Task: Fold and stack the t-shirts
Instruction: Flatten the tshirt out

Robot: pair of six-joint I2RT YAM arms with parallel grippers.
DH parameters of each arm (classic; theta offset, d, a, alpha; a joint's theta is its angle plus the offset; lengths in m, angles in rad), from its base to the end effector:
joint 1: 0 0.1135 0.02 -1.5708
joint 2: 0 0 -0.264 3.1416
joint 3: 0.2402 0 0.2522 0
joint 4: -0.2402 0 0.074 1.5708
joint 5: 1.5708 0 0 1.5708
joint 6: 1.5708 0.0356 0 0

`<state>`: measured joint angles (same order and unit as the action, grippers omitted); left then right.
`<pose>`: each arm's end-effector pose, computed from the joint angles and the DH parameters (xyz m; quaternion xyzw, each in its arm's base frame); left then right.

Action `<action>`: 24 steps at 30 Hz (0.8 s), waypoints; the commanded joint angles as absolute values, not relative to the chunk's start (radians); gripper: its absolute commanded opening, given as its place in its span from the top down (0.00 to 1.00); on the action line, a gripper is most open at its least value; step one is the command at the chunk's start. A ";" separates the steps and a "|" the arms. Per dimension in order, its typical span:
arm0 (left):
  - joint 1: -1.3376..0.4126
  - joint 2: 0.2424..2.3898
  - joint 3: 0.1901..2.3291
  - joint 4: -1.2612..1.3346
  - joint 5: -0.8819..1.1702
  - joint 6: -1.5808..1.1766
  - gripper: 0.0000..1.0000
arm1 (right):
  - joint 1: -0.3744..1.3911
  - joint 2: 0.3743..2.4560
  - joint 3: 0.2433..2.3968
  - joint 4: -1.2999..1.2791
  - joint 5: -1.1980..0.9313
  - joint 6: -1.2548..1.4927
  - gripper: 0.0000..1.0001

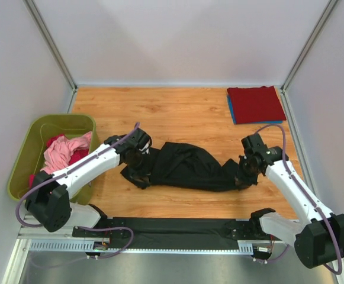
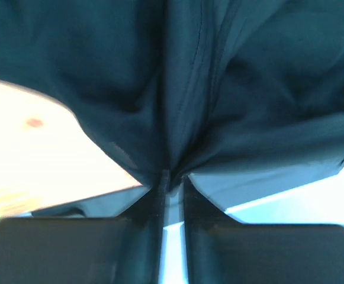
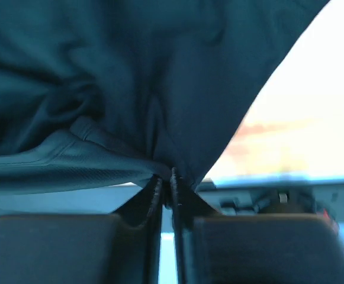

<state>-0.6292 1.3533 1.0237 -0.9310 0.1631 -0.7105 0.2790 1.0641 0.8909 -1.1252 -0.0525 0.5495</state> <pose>0.1967 -0.1503 0.2448 -0.0274 0.9844 -0.1587 0.0707 0.1658 0.0494 0.2557 0.1300 0.9818 0.0784 0.1138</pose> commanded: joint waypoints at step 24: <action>-0.442 1.446 1.141 -0.812 0.403 -0.517 0.44 | 0.393 1.734 1.410 -1.123 0.090 0.675 0.55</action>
<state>-0.4389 1.4456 1.0924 -0.9218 0.3111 -0.5732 0.4614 1.7645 1.4223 -0.9977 -0.0494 0.6418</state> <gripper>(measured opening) 0.556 0.448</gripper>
